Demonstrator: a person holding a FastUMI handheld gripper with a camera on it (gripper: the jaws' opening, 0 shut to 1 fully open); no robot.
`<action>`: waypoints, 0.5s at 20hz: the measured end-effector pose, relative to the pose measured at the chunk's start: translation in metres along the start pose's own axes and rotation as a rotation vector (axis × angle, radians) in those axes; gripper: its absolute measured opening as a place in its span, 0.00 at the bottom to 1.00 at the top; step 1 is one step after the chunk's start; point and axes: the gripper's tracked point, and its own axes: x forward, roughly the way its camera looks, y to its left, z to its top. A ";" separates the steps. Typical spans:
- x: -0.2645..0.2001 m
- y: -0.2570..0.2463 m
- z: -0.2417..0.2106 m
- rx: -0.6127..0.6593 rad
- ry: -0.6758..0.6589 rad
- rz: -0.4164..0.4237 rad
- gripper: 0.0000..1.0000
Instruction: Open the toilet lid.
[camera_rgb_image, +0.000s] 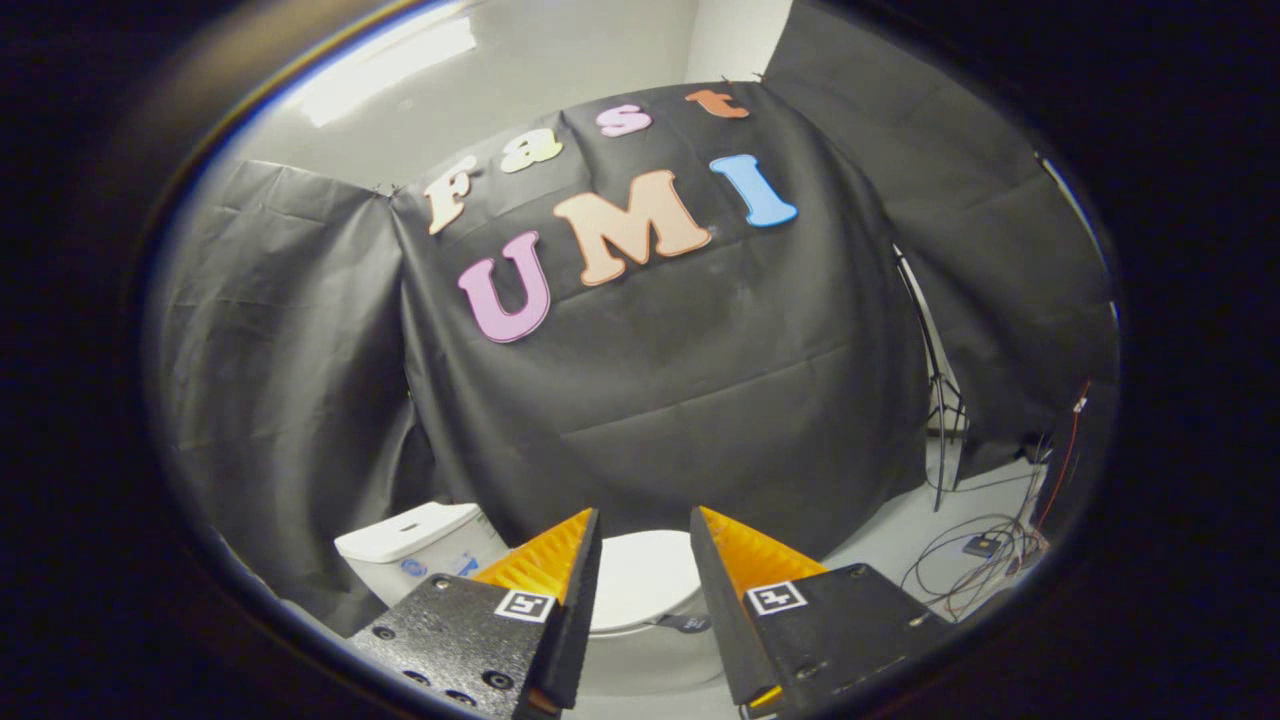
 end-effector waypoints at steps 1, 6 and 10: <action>0.000 -0.001 0.000 0.006 -0.006 0.003 0.55; 0.019 -0.010 -0.001 0.076 -0.045 0.024 0.55; 0.040 -0.016 -0.026 0.148 0.017 0.018 0.55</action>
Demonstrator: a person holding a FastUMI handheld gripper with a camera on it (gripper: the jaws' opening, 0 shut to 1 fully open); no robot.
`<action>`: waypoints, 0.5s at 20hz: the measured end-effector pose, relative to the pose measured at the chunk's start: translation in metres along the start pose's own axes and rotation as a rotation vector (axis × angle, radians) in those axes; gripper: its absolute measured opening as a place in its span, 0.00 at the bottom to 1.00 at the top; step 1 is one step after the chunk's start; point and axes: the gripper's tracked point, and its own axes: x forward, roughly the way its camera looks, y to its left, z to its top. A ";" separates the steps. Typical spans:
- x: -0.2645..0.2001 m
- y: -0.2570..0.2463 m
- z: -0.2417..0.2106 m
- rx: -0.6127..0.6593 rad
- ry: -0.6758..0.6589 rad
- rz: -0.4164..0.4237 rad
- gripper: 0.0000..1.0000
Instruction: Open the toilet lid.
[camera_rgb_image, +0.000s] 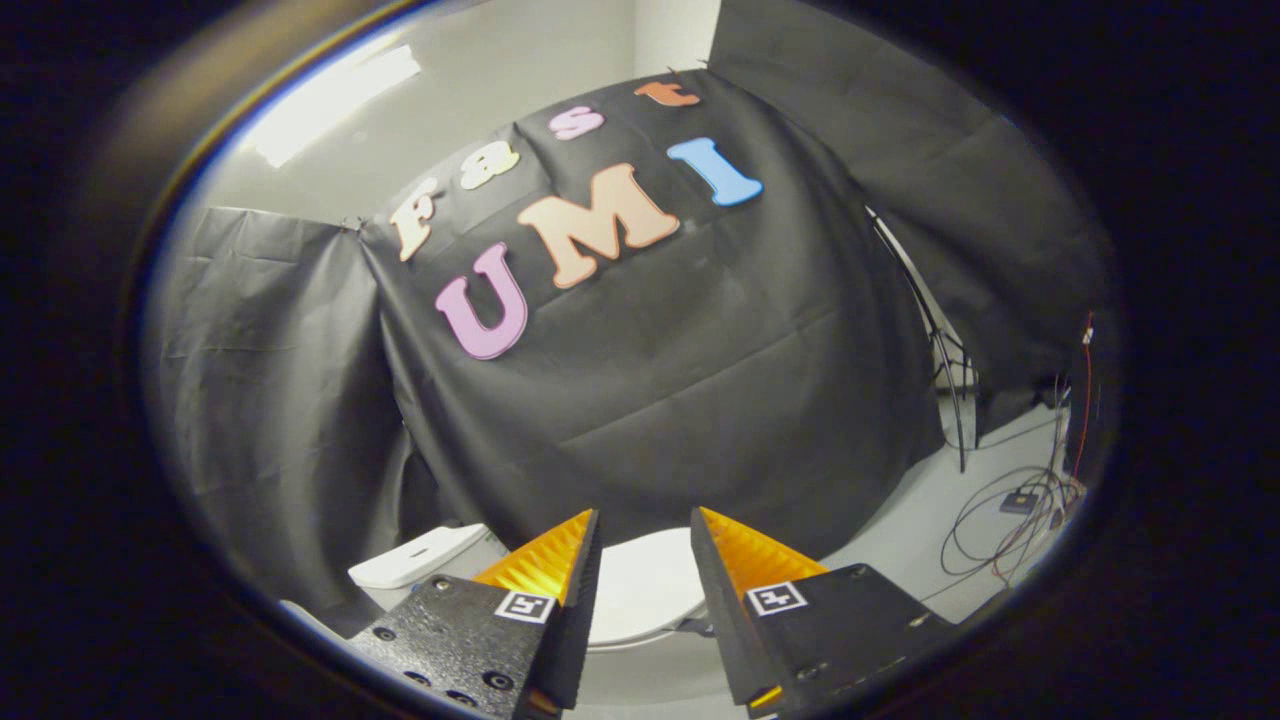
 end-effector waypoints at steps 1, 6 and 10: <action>0.002 -0.001 -0.003 0.024 0.012 -0.002 0.55; 0.025 -0.006 -0.019 0.157 -0.006 0.001 0.52; 0.052 -0.001 -0.039 0.307 -0.034 -0.002 0.52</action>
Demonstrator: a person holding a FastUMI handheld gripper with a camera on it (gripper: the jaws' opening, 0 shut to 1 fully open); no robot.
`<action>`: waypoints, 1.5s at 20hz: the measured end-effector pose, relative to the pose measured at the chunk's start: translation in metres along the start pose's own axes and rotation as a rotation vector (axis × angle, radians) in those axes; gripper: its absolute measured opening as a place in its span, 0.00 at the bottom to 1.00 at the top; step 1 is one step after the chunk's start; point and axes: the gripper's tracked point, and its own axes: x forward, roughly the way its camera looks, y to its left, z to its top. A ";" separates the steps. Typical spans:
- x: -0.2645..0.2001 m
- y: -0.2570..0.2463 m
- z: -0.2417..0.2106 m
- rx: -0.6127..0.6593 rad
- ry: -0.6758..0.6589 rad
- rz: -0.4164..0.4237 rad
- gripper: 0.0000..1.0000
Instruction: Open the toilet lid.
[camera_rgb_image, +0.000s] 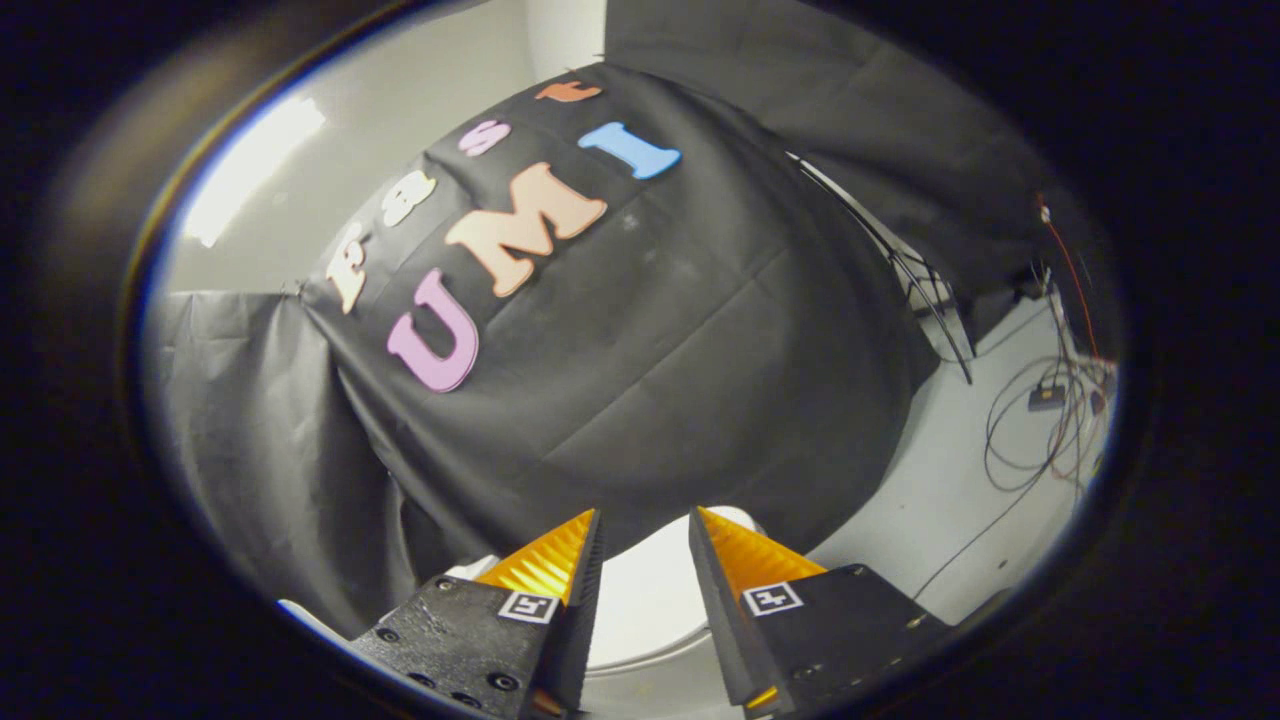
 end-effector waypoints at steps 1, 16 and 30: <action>0.007 0.001 -0.011 0.031 0.005 0.003 0.53; 0.062 -0.046 -0.141 0.411 0.097 -0.159 0.53; 0.068 -0.101 -0.131 0.661 -0.077 -0.192 0.49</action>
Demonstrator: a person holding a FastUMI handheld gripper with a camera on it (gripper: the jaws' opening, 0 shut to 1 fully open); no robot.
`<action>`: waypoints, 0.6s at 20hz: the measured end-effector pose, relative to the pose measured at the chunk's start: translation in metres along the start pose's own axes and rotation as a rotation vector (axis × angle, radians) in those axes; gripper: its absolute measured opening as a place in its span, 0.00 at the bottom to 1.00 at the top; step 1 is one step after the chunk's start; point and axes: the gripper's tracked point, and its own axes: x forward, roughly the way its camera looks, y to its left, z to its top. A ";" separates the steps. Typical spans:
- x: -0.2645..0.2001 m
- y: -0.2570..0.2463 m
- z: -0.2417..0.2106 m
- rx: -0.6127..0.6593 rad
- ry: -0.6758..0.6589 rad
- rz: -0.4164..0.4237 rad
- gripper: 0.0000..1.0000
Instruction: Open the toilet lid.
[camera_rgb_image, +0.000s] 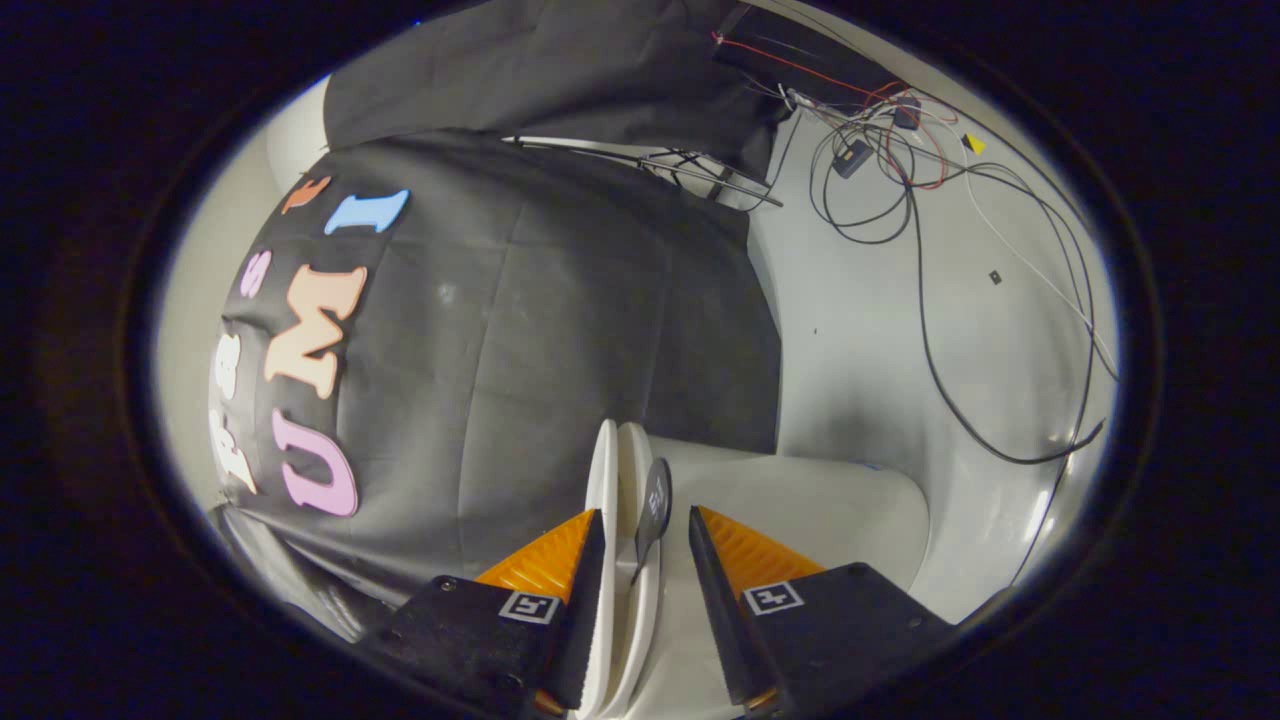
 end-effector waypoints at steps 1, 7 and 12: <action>0.003 -0.001 0.003 0.008 0.000 0.002 0.48; 0.021 0.008 0.010 0.098 0.057 0.052 0.11; 0.015 0.031 0.010 0.019 0.106 0.080 0.04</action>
